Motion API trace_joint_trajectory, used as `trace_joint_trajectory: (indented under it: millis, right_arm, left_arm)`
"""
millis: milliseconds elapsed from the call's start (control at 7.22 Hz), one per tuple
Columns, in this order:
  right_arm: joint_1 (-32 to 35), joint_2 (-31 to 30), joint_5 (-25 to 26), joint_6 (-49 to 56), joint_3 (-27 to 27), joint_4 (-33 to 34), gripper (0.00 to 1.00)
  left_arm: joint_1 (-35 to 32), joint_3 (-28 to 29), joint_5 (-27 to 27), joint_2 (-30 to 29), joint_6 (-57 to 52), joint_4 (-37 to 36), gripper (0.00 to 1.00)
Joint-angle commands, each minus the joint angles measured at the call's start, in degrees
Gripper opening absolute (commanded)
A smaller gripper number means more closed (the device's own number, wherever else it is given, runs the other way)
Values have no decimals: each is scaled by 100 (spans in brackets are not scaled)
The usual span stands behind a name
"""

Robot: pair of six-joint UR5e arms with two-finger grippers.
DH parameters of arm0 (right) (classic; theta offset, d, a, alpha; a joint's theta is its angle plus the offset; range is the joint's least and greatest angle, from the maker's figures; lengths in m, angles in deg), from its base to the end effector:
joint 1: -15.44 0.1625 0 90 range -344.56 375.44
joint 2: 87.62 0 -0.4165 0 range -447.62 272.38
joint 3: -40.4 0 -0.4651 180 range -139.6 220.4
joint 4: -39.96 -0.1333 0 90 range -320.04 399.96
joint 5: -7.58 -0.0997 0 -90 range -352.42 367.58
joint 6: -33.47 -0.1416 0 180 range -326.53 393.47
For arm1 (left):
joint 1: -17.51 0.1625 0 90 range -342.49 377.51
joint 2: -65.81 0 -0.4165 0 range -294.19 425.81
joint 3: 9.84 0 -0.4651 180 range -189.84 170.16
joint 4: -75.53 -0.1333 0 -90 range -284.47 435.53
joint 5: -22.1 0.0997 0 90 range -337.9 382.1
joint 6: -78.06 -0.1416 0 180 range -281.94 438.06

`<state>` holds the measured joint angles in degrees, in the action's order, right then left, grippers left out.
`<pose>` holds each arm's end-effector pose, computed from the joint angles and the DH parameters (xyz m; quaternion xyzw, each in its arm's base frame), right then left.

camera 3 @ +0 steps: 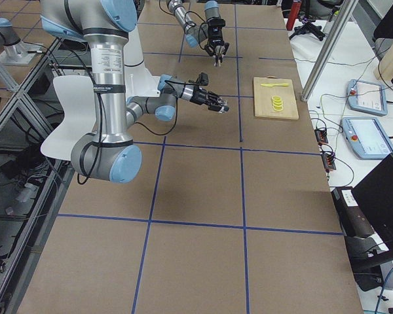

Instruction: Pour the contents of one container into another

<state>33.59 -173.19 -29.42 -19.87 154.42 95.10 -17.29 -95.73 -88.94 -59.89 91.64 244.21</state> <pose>-0.4573 -0.4092 0.3054 0.5534 -0.2421 0.1086 0.7895 0.5513 -0.4836 0.1178 0.6068 0.5418 0.3397 0.4721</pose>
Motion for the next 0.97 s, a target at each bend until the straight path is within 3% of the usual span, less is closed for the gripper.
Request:
trace_joint_trajectory:
  millis: [0, 277, 554, 831]
  right_arm:
    - [13, 382, -245, 725, 479, 40, 0]
    - [5, 943, -420, 843, 534, 319, 0]
    - [5, 1883, -536, 843, 683, 1765, 0]
    - [13, 2167, -545, 1148, 753, 2193, 0]
  left_arm:
    - [8, 19, 65, 98, -327, 51, 0]
    - [43, 28, 152, 133, -391, 51, 0]
    - [87, 28, 231, 142, -391, 60, 0]
    - [140, 28, 267, 142, -391, 60, 0]
